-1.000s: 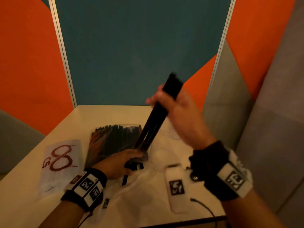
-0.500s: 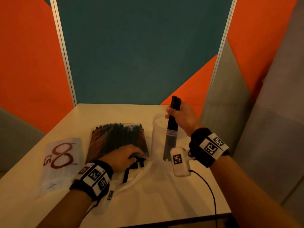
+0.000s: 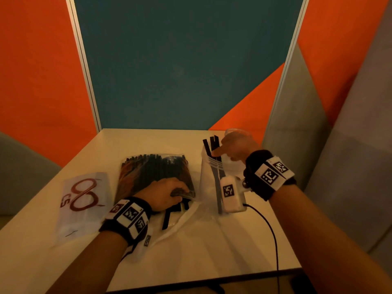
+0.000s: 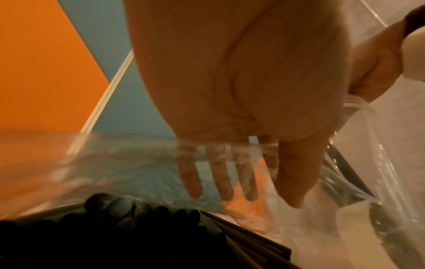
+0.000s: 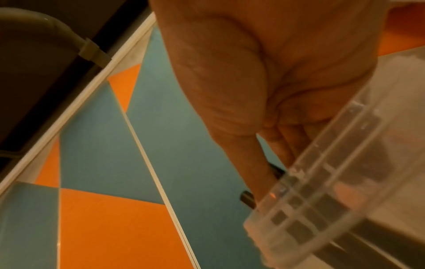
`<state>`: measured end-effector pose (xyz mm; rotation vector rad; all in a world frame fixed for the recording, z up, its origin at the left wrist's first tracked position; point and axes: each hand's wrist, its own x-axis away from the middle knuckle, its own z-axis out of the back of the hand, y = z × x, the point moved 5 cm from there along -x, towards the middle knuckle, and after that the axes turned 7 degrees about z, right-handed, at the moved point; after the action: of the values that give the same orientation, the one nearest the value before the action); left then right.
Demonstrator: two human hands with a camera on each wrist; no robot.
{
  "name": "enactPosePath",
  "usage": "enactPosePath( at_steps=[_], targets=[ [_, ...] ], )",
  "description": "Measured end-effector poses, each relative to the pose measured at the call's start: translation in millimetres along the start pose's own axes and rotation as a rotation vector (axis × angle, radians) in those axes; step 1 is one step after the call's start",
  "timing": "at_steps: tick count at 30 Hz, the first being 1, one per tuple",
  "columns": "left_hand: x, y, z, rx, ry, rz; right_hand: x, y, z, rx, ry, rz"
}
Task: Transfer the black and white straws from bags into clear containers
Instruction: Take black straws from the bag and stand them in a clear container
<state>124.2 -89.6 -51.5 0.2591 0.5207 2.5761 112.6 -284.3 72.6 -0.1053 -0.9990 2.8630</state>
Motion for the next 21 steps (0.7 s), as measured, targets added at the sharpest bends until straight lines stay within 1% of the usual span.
enactPosePath(
  at_steps=[1,3,5,8,9,10,11,13,14,15,17,18,21],
  targets=[
    [-1,1,1,0.018,0.0,-0.021,5,-4,3,0.024,0.037,0.025],
    [1,5,4,0.044,0.009,-0.052,20,-13,8,-0.008,0.085,0.076],
    [3,6,7,0.051,0.021,-0.062,37,-26,10,0.01,0.148,0.16],
    [5,8,13,0.076,-0.01,-0.045,68,-49,3,0.063,0.342,0.363],
    [6,9,15,0.084,-0.021,-0.035,77,-55,-6,0.031,0.336,0.406],
    [8,11,17,0.089,-0.023,-0.034,84,-58,-21,-0.006,0.252,0.425],
    [9,13,21,0.085,-0.011,-0.036,87,-59,-43,-0.001,0.093,0.417],
    [13,15,26,0.031,0.022,-0.019,91,-56,-95,0.128,-0.289,0.391],
    [13,15,27,0.042,0.017,-0.021,92,-51,-120,0.197,-0.417,0.389],
    [13,15,28,0.086,-0.002,-0.03,89,-46,-141,0.256,-0.488,0.379],
    [13,11,28,0.152,-0.032,-0.03,77,-33,-176,0.399,-0.525,0.355],
    [14,11,28,0.15,-0.035,-0.026,71,-28,-190,0.479,-0.543,0.35],
    [16,11,30,0.15,-0.018,-0.028,55,-21,-209,0.664,-0.589,0.355]
  ],
)
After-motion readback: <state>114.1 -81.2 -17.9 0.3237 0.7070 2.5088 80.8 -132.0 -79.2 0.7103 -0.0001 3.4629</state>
